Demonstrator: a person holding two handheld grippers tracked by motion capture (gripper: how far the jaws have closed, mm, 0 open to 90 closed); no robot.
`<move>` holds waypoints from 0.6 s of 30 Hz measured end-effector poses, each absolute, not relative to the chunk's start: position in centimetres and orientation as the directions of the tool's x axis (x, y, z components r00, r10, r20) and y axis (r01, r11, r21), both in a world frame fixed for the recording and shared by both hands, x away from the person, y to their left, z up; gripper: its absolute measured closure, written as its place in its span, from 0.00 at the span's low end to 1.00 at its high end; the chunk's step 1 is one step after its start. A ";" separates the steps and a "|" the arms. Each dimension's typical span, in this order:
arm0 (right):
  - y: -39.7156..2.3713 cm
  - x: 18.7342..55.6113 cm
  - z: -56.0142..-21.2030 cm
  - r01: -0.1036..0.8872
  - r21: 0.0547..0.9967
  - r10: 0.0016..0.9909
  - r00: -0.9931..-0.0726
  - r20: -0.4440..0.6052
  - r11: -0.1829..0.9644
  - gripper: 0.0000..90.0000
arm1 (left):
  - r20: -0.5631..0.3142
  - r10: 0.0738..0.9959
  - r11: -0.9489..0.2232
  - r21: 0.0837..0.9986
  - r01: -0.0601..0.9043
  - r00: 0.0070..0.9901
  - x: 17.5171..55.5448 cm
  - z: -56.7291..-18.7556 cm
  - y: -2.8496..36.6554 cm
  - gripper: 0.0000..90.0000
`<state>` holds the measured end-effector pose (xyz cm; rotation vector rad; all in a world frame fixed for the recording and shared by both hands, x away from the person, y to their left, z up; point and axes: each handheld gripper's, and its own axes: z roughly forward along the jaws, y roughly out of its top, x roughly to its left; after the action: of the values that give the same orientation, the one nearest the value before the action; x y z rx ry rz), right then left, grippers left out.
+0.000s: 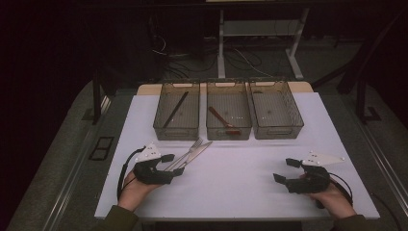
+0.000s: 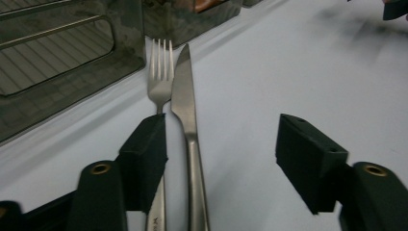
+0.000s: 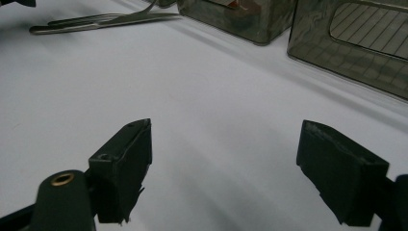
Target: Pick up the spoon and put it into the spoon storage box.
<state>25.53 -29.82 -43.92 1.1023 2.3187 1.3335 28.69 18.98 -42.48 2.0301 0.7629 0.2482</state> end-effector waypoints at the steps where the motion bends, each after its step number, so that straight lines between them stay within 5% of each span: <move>1: -29.8 25.5 -43.9 0.487 0.822 0.714 -0.684 0.148 0.296 0.21 | -0.121 0.607 -0.381 0.823 0.421 0.786 28.7 -42.5 19.1 0.42; 11: -29.8 25.5 -44.0 0.487 0.821 0.713 -0.686 0.147 0.299 0.21 | -0.132 0.616 -0.408 0.790 0.457 0.777 29.9 -43.2 18.9 0.66; 18: -29.8 25.6 -44.0 0.489 0.821 0.715 -0.684 0.148 0.297 0.21 | -0.131 0.617 -0.422 0.777 0.467 0.776 30.5 -43.8 18.5 0.69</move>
<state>25.59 -29.77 -43.97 1.1022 2.3201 1.3320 30.54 18.49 -43.76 2.0927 0.8060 0.2179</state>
